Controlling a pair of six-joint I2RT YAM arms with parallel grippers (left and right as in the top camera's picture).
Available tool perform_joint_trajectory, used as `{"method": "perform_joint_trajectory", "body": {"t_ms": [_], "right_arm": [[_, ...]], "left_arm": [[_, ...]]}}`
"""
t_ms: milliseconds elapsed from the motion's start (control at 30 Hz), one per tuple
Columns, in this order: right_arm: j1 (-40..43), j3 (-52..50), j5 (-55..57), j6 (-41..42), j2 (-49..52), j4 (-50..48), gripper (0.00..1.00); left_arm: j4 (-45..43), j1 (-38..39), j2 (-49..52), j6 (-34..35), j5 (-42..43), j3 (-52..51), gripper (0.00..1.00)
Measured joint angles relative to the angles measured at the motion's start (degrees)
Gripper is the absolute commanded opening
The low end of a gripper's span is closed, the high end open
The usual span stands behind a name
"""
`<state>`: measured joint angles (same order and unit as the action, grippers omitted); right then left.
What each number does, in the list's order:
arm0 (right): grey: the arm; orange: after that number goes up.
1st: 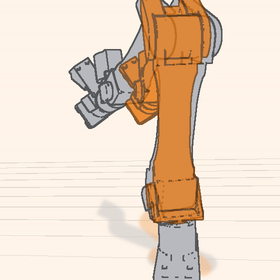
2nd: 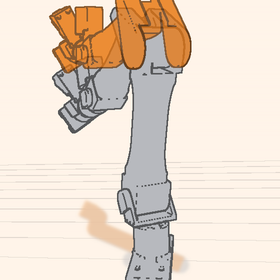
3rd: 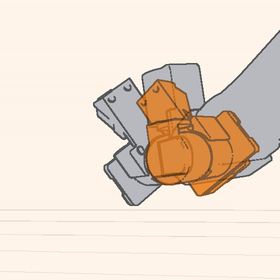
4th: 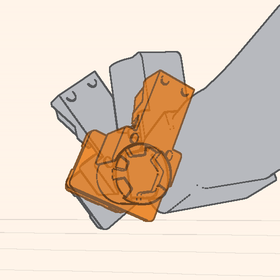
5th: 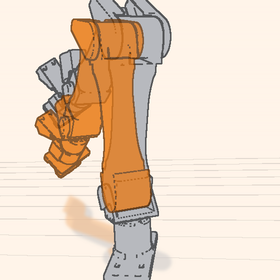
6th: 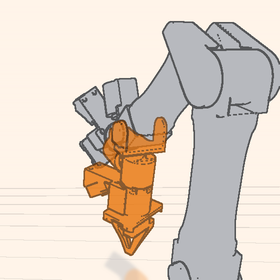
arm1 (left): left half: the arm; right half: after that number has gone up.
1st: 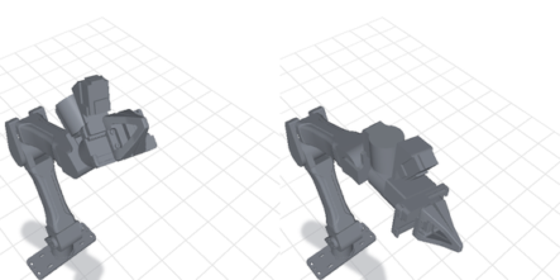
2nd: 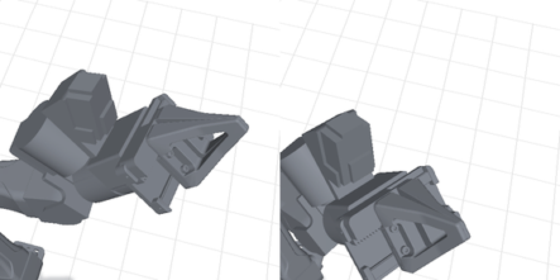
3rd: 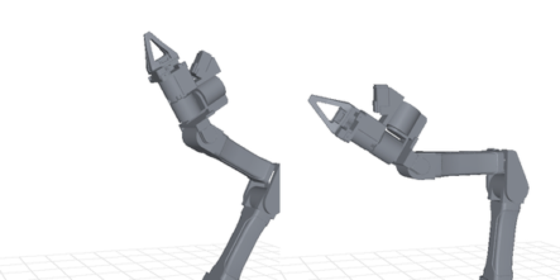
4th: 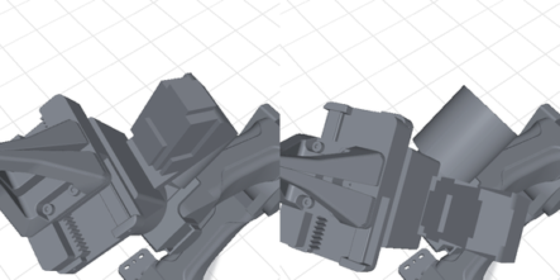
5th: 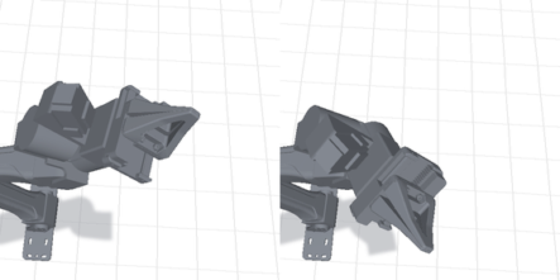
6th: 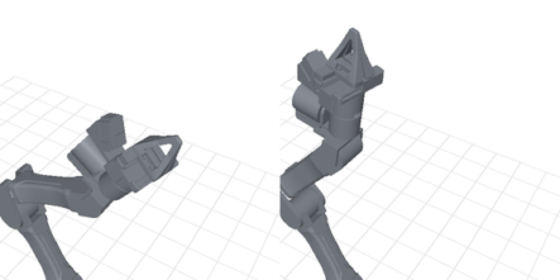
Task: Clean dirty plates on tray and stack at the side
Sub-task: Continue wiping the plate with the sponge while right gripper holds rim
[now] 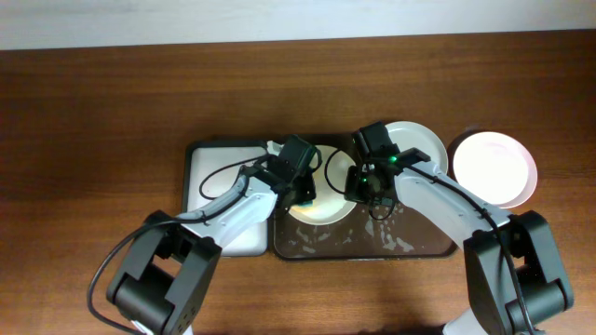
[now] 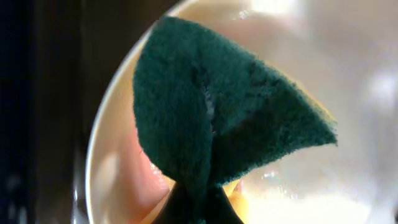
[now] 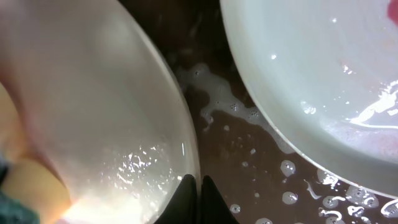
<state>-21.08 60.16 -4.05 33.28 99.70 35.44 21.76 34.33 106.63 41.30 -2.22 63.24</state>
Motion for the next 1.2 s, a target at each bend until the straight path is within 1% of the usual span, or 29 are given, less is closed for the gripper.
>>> {"method": "perform_joint_trajectory", "body": {"t_ms": [100,200,233,300,367,400,467,533,633,700,800,933,1033,1133,1200], "right_arm": [[-0.02,0.00,-0.13,0.59,0.00,-0.15,0.04],[0.00,0.00,-0.28,0.81,0.00,0.09,0.04],[0.00,0.00,-0.31,0.79,0.02,0.37,0.04],[0.00,-0.02,-0.33,0.70,0.00,0.79,0.04],[0.00,-0.02,-0.33,0.70,0.00,1.11,0.04],[0.00,-0.02,-0.33,0.68,0.00,1.49,0.04],[-0.02,-0.02,-0.33,0.68,0.02,1.75,0.04],[0.00,-0.02,-0.33,0.70,0.02,1.86,0.04],[0.00,-0.02,-0.33,0.68,0.00,1.86,0.04],[0.00,-0.02,-0.33,0.68,0.02,1.88,0.04],[0.00,-0.02,-0.33,0.68,0.00,1.88,0.04],[0.00,-0.02,-0.31,0.68,0.02,1.86,0.04],[0.00,-0.17,-0.07,0.70,0.02,2.03,0.04],[0.00,-0.17,0.04,0.76,0.02,1.92,0.04],[-0.02,-0.17,-0.15,0.70,0.02,2.03,0.04]], "left_arm": [[-2.60,0.00,0.52,-1.20,-2.69,0.17,0.00],[-0.63,0.00,0.20,-5.40,-4.55,2.32,0.00],[-0.33,0.00,-0.42,-5.79,-5.16,2.62,0.00],[2.10,-0.50,-3.41,-6.49,-6.14,2.89,0.00],[6.80,-1.62,-8.96,-7.04,-7.02,3.43,0.00],[10.91,-2.21,-10.78,-7.10,-7.10,3.85,0.00],[14.34,-3.10,-12.15,-7.26,-6.93,3.85,0.00],[15.34,-3.63,-12.20,-7.28,-5.64,3.82,0.00],[13.92,-3.32,-12.15,-7.28,-3.19,3.82,0.00],[10.62,-2.84,-10.95,-7.30,-1.31,3.82,0.00],[6.45,-1.22,-6.01,-7.30,1.95,3.82,0.00],[4.87,0.37,1.16,-7.28,5.42,3.82,0.00],[3.96,0.39,2.89,-7.30,5.14,4.17,0.00],[2.67,1.01,4.28,-7.30,-0.11,5.16,0.00],[2.12,1.09,4.61,-7.32,-1.36,5.18,0.00]]}}
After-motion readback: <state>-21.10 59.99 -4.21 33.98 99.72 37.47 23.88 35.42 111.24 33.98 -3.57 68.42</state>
